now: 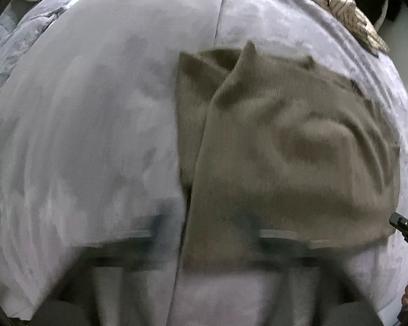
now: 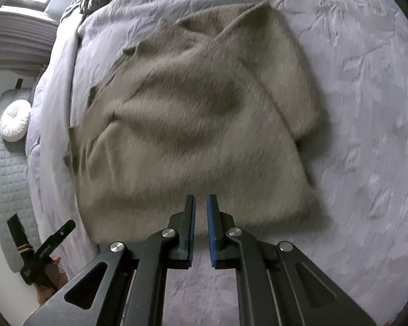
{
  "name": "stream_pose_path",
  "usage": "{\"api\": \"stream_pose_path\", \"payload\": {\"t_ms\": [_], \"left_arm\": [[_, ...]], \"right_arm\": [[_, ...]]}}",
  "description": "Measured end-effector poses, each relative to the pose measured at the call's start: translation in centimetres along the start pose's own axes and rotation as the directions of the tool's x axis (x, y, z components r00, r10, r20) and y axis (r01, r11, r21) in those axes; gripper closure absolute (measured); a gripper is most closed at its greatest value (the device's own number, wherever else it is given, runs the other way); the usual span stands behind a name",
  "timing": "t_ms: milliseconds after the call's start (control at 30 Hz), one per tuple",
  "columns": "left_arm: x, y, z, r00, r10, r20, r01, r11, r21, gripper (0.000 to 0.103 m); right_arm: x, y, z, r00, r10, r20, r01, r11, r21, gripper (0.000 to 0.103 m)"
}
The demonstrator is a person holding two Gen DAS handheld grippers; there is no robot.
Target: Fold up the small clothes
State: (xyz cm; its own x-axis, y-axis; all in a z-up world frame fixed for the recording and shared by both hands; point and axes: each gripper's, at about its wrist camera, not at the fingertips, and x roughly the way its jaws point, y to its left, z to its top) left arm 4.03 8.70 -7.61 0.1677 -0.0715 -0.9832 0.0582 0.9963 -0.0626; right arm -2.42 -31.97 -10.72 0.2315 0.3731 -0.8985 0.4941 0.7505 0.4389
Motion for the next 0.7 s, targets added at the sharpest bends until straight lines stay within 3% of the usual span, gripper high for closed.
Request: {"api": "stream_pose_path", "payload": {"t_ms": [67,200,300,367,400,433,567,700], "left_arm": [[-0.6,-0.3,-1.0,1.000,0.016,0.019,-0.016,1.000,0.011,0.000],[-1.0,-0.5,-2.8,1.000,-0.019,-0.020,0.019,1.000,0.009,0.000],[-1.3,-0.7,-3.3,1.000,-0.005,-0.026,0.005,1.000,0.013,0.000],[-1.6,-0.4,-3.7,0.999,-0.003,-0.039,0.003,1.000,0.006,0.000],[-1.4,-0.3,-3.7,0.999,-0.008,-0.052,0.008,1.000,-0.001,0.000],[-1.3,-0.2,-3.8,0.998,-0.010,-0.064,0.010,1.000,-0.005,0.000],[-1.1,0.4,-4.1,0.996,0.026,-0.087,-0.026,1.000,-0.006,0.000],[-1.2,0.6,-4.4,0.996,0.029,-0.087,-0.028,1.000,0.011,0.000]], "right_arm": [[0.0,0.1,-0.6,1.000,-0.001,-0.009,0.001,1.000,0.001,0.093],[0.0,0.6,-1.9,0.999,-0.006,-0.032,0.006,1.000,-0.005,0.093],[0.0,1.3,-2.9,0.999,-0.011,-0.043,0.010,1.000,-0.019,0.091],[0.1,1.8,-3.5,0.999,-0.016,-0.045,0.015,0.999,-0.033,0.064],[0.1,2.3,-3.8,0.999,-0.020,-0.041,0.018,0.999,-0.047,0.036],[0.1,2.6,-4.0,0.999,-0.021,-0.035,0.018,0.998,-0.058,0.025],[0.1,4.4,-5.0,0.999,-0.048,-0.017,0.045,0.992,-0.120,0.021],[0.1,6.9,-6.1,0.994,-0.105,0.043,0.112,0.963,-0.244,0.000]]}}
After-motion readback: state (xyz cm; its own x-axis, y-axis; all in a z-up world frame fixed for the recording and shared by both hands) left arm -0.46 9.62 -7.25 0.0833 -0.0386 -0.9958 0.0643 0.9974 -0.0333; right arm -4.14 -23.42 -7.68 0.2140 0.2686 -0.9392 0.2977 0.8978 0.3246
